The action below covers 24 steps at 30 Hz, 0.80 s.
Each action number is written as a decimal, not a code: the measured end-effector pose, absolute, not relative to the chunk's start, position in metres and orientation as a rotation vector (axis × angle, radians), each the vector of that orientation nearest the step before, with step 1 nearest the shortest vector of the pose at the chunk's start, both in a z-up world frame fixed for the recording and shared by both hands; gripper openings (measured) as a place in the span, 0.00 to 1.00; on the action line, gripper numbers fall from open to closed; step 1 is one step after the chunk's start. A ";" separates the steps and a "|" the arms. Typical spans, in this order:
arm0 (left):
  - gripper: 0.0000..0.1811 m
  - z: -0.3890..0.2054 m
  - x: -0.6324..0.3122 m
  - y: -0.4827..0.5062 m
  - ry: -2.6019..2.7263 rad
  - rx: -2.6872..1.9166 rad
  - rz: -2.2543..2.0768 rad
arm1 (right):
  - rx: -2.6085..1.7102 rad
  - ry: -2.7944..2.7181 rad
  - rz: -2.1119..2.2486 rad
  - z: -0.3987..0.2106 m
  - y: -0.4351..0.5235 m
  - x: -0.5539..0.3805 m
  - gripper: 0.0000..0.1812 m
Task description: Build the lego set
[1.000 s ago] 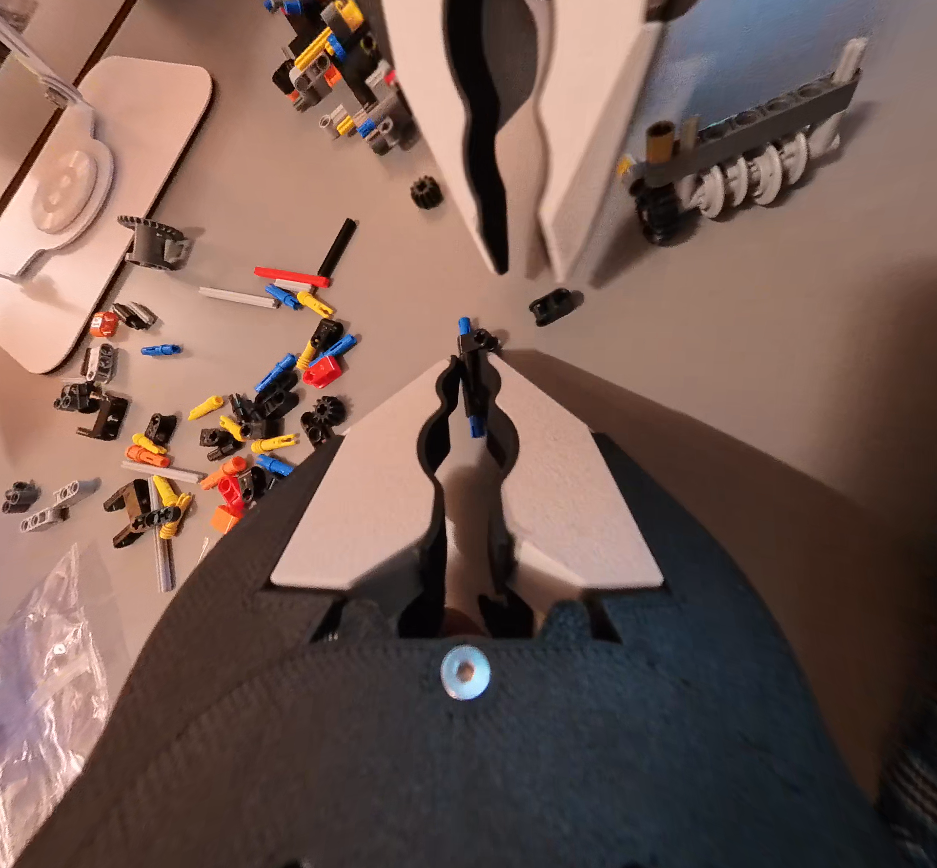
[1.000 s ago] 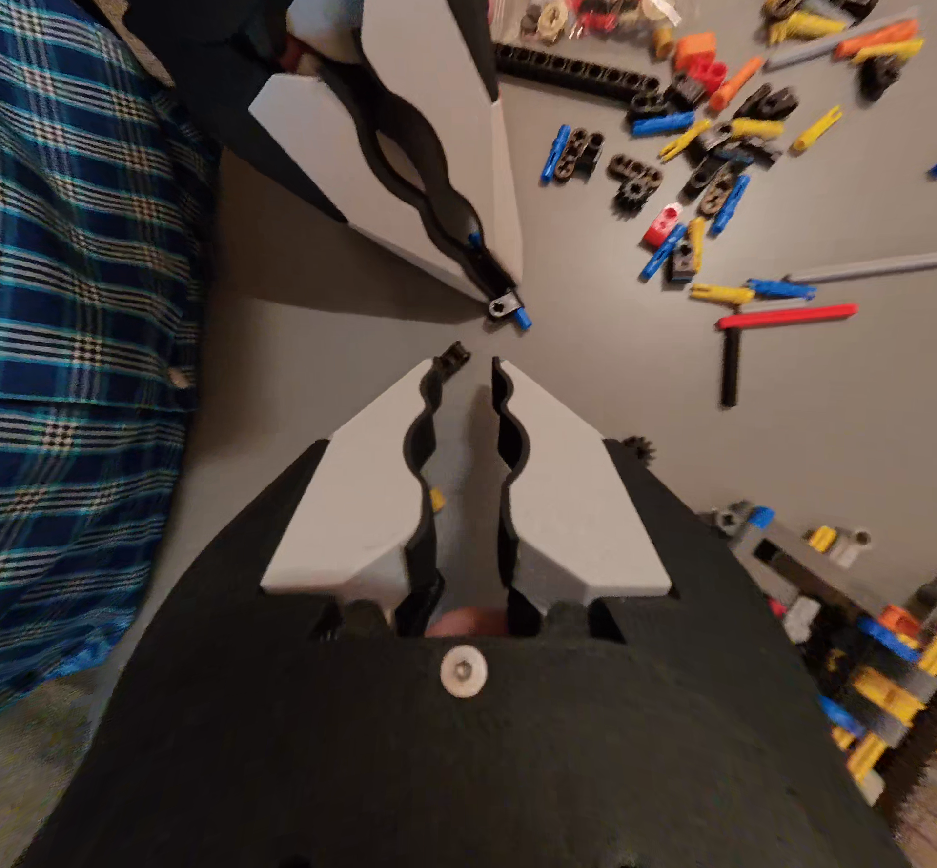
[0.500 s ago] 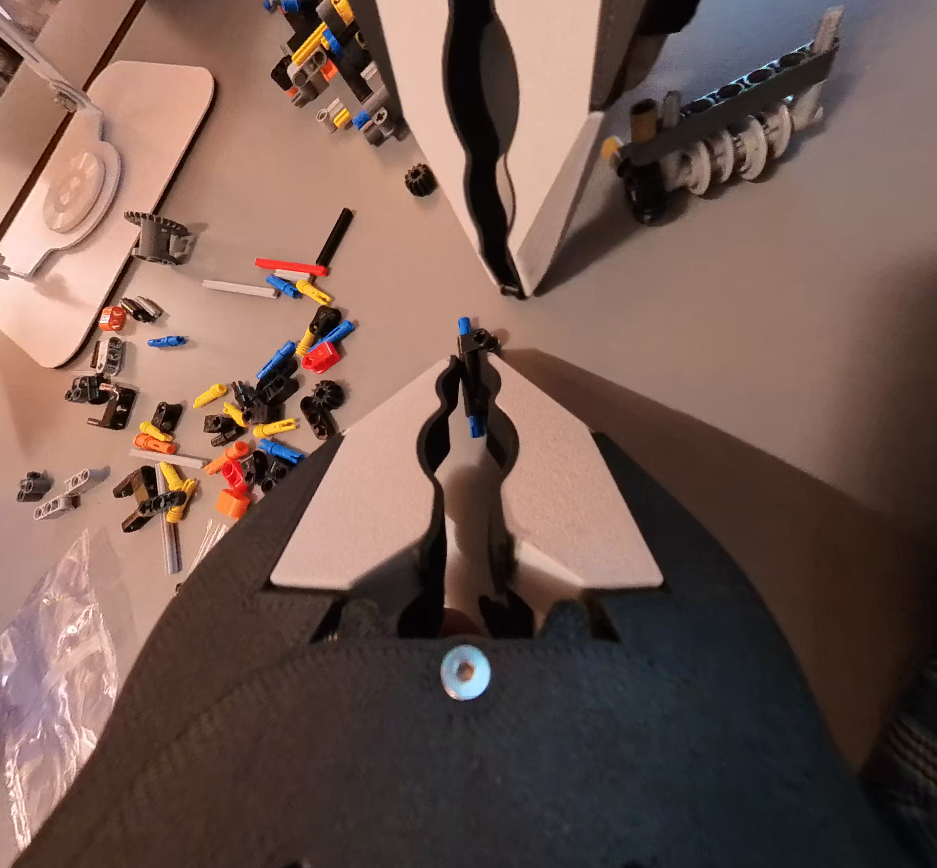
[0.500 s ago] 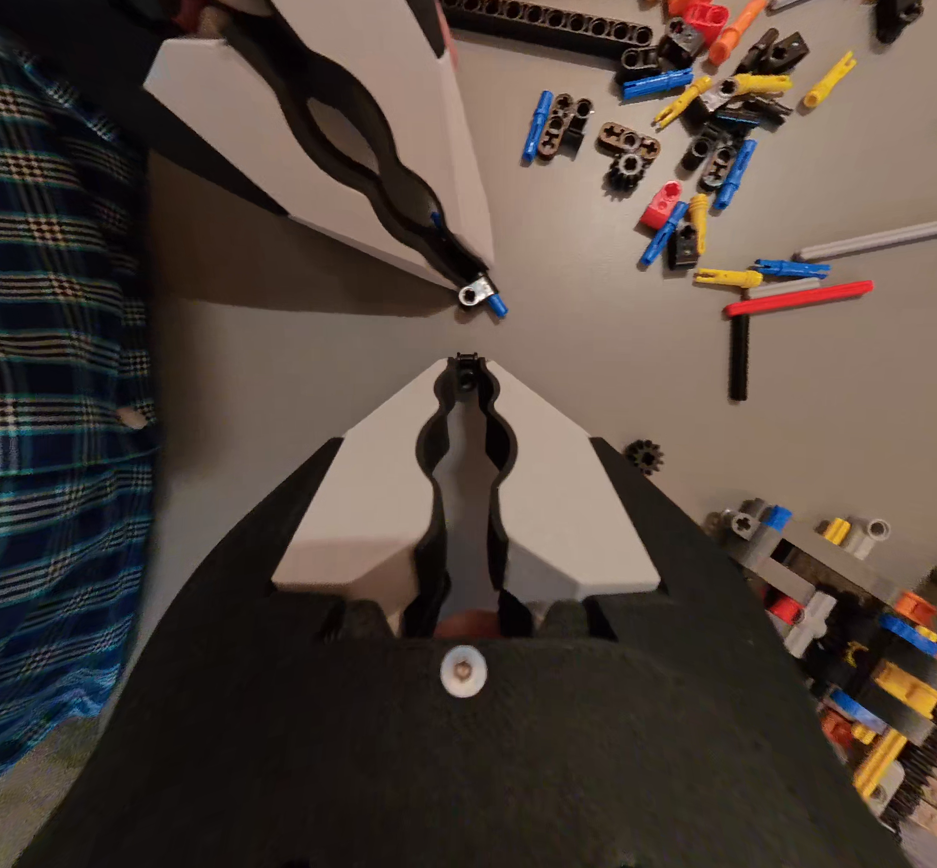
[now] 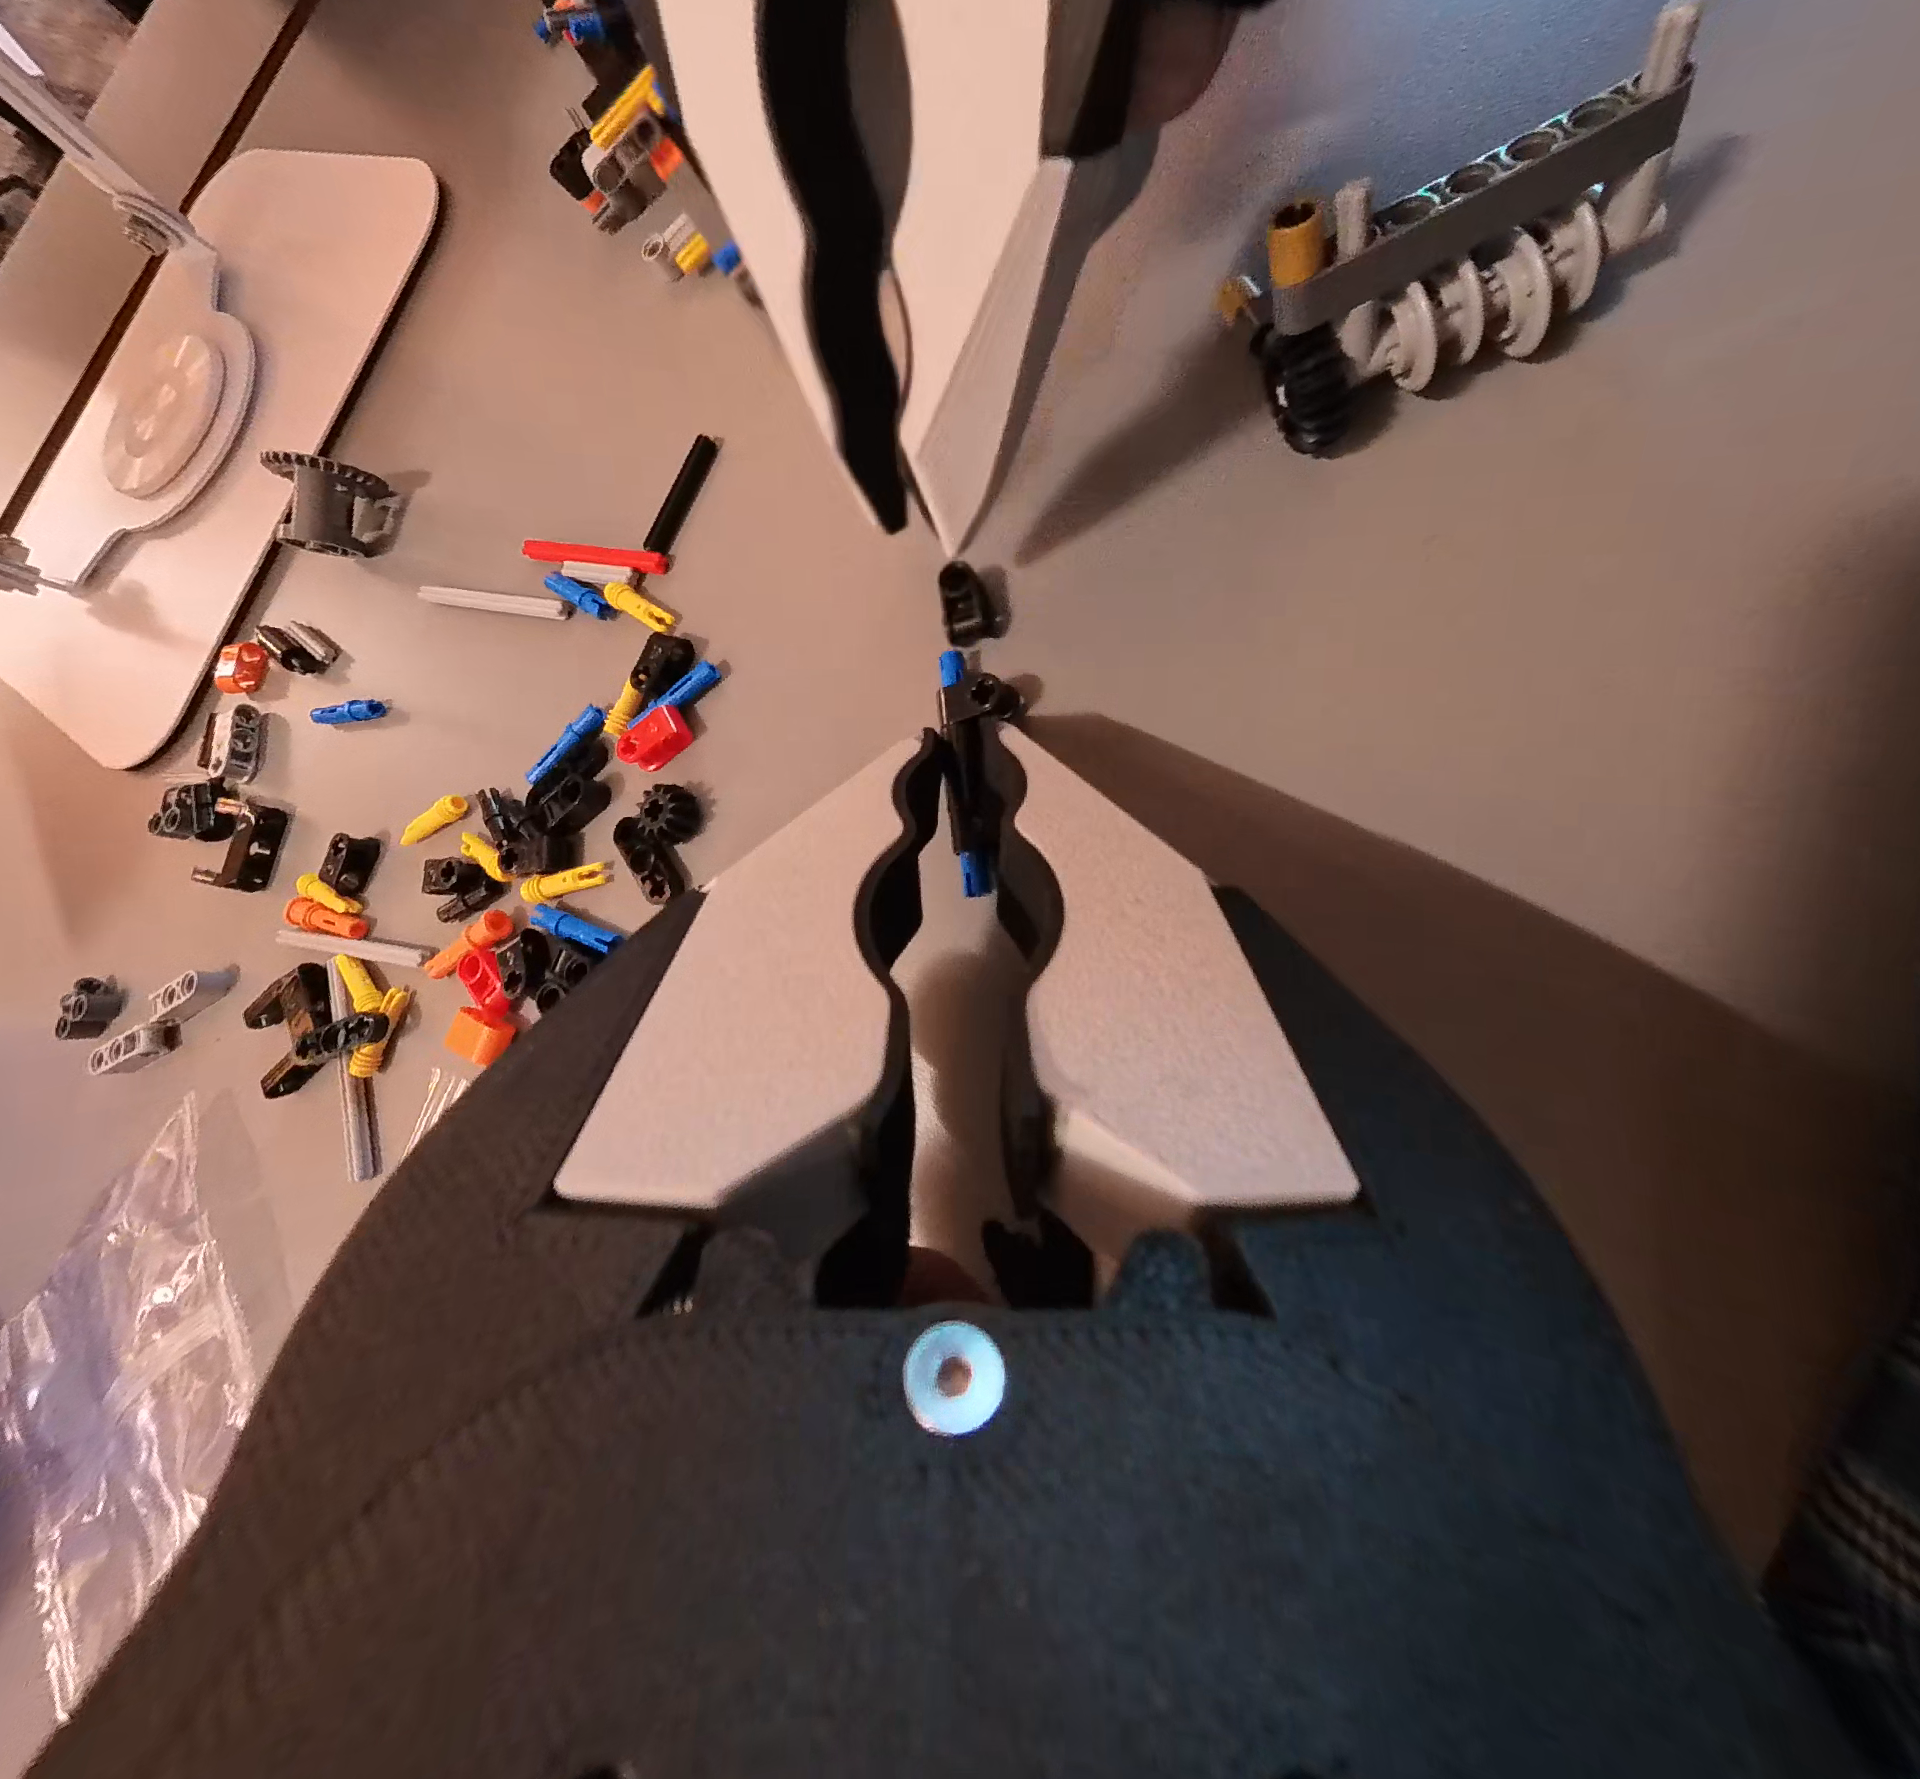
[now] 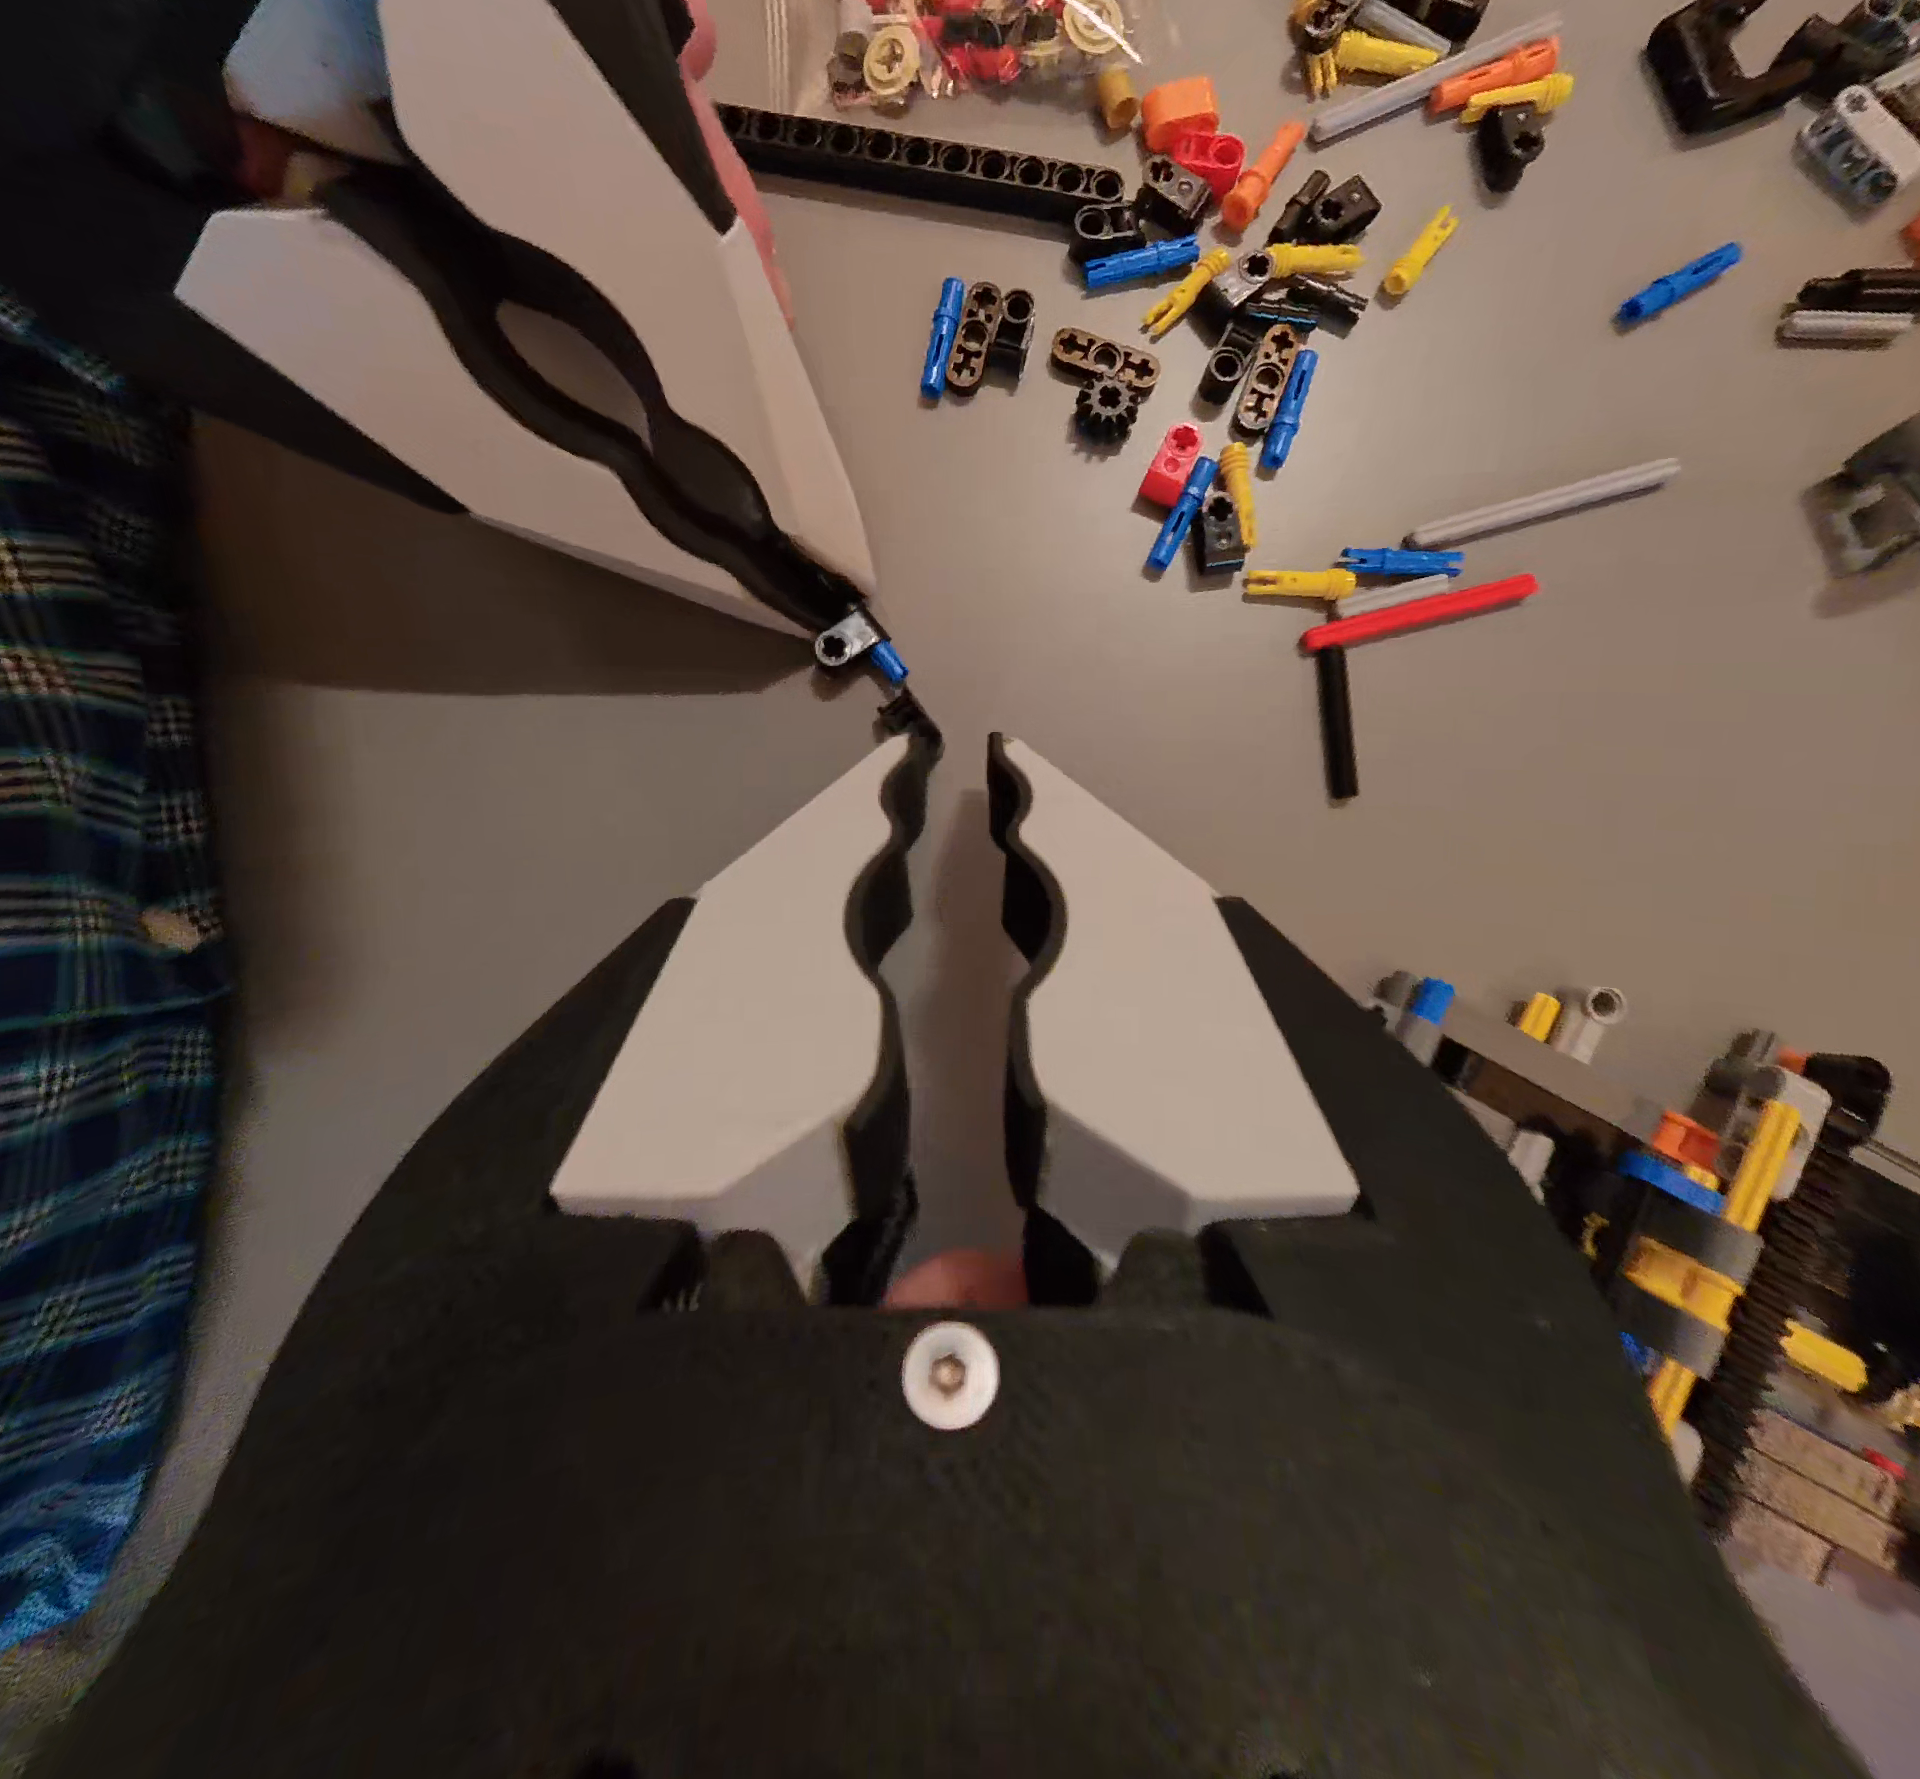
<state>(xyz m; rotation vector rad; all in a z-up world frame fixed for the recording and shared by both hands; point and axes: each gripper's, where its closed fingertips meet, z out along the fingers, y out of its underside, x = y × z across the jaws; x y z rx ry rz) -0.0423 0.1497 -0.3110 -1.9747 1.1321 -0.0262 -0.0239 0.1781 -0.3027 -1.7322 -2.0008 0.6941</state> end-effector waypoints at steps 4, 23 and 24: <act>0.03 -0.310 -0.042 0.151 1.133 -1.974 -0.028 | -1.596 -2.066 0.639 -0.303 0.171 -0.026 0.00; 0.03 -0.311 -0.041 0.155 1.132 -1.970 -0.022 | -1.699 -1.988 0.632 -0.304 0.185 -0.029 0.00; 0.03 -0.311 -0.040 0.156 1.131 -1.970 -0.021 | -1.704 -1.990 0.658 -0.303 0.182 -0.028 0.00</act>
